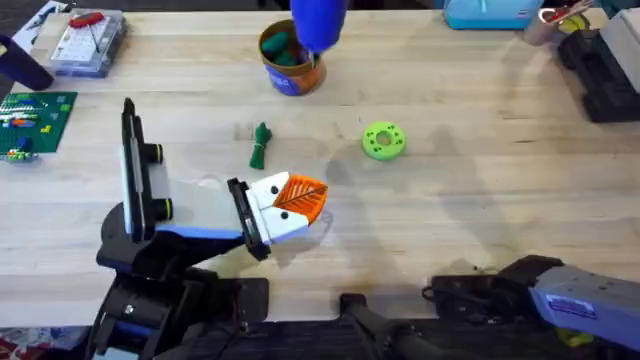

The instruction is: Pick up the gripper from the table and insert it into the empty holder that is missing its gripper. Then pick up a screw, insert it into the mounting hole, and use the screwdriver to tighten it. Finally, clean up the table by picking up the vegetable and placing it into the bucket.

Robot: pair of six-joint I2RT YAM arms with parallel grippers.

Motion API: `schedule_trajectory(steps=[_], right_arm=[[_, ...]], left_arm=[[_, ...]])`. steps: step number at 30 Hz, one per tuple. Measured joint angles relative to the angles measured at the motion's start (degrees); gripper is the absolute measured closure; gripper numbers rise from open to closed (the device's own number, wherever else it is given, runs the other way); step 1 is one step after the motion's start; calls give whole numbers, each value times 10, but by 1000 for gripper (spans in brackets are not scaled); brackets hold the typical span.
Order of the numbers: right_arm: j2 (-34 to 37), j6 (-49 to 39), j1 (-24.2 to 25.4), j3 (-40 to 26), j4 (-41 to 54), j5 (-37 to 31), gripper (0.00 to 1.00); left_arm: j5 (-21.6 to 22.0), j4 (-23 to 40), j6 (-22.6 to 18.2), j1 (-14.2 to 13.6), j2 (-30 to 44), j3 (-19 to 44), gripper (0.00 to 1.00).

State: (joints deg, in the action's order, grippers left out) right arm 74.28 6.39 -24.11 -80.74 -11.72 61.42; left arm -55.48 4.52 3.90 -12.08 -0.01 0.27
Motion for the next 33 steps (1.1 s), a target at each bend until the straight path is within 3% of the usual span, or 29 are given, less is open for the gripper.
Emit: schedule_trajectory(steps=[15, 33], right_arm=[[0, -9, -19, 93, -66, 13, 952], [0, -9, -93, 118, -112, 46, 952]], left_arm=[[0, 0, 0, 0, 0, 0, 988], [0, 0, 0, 0, 0, 0, 988]])
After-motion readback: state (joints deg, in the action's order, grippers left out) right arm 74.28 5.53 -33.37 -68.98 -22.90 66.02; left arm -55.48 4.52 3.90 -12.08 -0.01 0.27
